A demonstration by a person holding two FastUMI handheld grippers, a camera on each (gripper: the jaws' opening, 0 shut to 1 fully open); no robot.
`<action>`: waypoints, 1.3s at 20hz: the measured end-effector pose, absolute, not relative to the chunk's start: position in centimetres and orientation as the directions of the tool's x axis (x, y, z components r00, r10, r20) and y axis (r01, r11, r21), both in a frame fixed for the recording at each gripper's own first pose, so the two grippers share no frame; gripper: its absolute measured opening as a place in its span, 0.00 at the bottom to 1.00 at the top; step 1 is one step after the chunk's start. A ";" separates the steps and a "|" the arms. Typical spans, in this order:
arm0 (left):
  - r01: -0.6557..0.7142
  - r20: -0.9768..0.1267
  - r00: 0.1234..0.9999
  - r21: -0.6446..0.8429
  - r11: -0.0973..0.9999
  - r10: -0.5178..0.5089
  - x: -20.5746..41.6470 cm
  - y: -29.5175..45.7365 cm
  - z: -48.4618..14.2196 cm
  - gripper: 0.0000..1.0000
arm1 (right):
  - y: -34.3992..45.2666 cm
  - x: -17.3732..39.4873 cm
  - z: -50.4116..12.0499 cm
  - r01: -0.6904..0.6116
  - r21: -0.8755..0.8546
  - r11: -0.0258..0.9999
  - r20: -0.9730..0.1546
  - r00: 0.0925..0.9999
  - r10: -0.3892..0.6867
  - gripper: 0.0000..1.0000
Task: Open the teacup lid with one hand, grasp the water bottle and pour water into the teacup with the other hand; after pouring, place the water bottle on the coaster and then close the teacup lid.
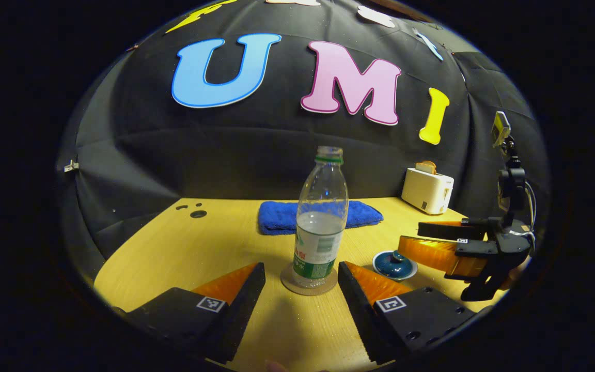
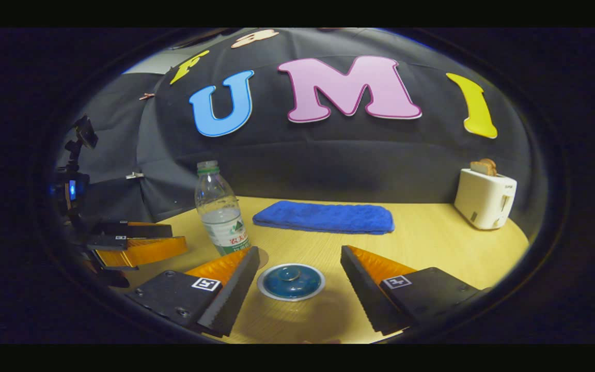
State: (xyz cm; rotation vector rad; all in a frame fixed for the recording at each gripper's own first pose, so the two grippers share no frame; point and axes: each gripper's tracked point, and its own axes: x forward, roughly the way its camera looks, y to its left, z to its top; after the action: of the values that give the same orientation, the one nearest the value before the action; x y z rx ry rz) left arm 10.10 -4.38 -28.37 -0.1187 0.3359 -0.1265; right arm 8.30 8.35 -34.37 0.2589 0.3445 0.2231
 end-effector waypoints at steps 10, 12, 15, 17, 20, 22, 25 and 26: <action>0.061 -0.189 0.979 -0.065 0.996 -0.072 8.6 -2.2 -8.5 0.90 | -0.2 5.8 -9.8 -0.100 0.185 0.978 -0.141 0.982 0.127 0.97; 0.053 -0.156 0.986 -0.070 0.996 -0.064 7.4 -2.2 -5.4 0.90 | -1.4 4.0 -7.2 -0.084 0.175 0.981 -0.119 0.987 0.106 0.98; 0.041 -0.132 0.990 -0.069 0.997 -0.050 6.3 -2.1 -3.7 0.90 | -2.2 2.0 -6.1 -0.071 0.166 0.984 -0.109 0.990 0.090 0.97; 0.038 -0.122 0.991 -0.071 0.997 -0.046 5.8 -2.6 -3.0 0.90 | -2.7 0.7 -6.2 -0.070 0.154 0.986 -0.121 0.989 0.089 0.98; 0.031 -0.119 0.992 -0.064 0.997 -0.039 5.2 -3.3 -2.6 0.89 | -3.9 -0.2 -5.8 -0.067 0.134 0.989 -0.118 0.989 0.083 0.98; 0.030 -0.115 0.993 -0.059 0.998 -0.037 4.9 -3.9 -2.4 0.90 | -4.4 -0.4 -5.6 -0.073 0.133 0.989 -0.117 0.989 0.089 0.99; 0.017 -0.108 0.994 -0.050 0.999 -0.022 5.0 -4.6 -2.0 0.90 | -5.0 -0.2 -5.1 -0.085 0.140 0.987 -0.107 0.989 0.100 0.99; 0.015 -0.108 0.994 -0.050 0.999 -0.020 4.9 -4.8 -1.9 0.90 | -5.1 -0.3 -5.2 -0.087 0.136 0.987 -0.108 0.989 0.102 0.99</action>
State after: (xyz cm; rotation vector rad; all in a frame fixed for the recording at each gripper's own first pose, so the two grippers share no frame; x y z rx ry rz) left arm 4.89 -4.80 -1.90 -0.0492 0.1083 -0.0176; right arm -0.31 -5.12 -5.23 0.1312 0.1148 0.0952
